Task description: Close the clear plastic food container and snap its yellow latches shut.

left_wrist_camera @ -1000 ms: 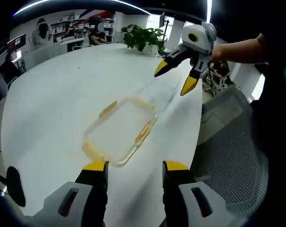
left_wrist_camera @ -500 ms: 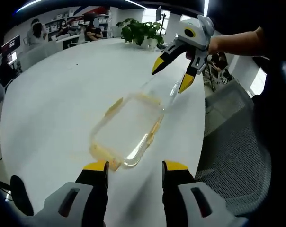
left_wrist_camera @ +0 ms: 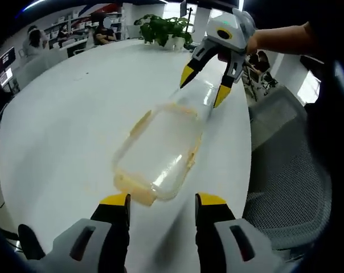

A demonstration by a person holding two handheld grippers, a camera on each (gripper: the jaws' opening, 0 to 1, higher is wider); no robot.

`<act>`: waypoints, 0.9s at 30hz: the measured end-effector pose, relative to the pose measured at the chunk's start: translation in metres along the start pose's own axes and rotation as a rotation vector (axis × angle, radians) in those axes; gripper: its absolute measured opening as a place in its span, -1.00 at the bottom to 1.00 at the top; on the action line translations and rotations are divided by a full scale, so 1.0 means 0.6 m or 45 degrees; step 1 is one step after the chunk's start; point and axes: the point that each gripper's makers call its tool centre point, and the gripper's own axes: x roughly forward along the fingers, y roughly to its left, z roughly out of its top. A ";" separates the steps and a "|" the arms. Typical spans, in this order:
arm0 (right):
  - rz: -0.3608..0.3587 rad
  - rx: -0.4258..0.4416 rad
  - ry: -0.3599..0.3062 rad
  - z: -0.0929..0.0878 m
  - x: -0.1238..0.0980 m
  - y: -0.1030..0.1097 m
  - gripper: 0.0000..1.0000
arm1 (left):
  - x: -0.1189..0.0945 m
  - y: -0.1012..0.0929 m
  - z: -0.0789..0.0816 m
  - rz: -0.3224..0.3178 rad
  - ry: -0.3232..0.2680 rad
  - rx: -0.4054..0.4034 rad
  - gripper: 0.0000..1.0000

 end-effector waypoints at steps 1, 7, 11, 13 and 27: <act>-0.002 0.000 0.012 -0.002 0.002 -0.002 -0.06 | 0.001 0.002 -0.002 0.002 0.013 0.009 -0.10; 0.004 -0.003 0.047 -0.012 0.009 -0.009 -0.06 | 0.004 0.008 -0.004 -0.014 0.037 0.033 -0.10; 0.012 -0.014 0.078 -0.018 0.018 -0.013 -0.07 | 0.007 0.019 -0.003 -0.016 0.058 0.074 -0.10; 0.016 -0.032 0.103 -0.022 0.022 -0.015 -0.09 | 0.009 0.027 -0.005 -0.014 0.078 0.104 -0.10; 0.072 -0.137 0.213 -0.022 0.045 -0.020 -0.15 | 0.023 0.051 -0.007 -0.033 0.173 0.278 -0.12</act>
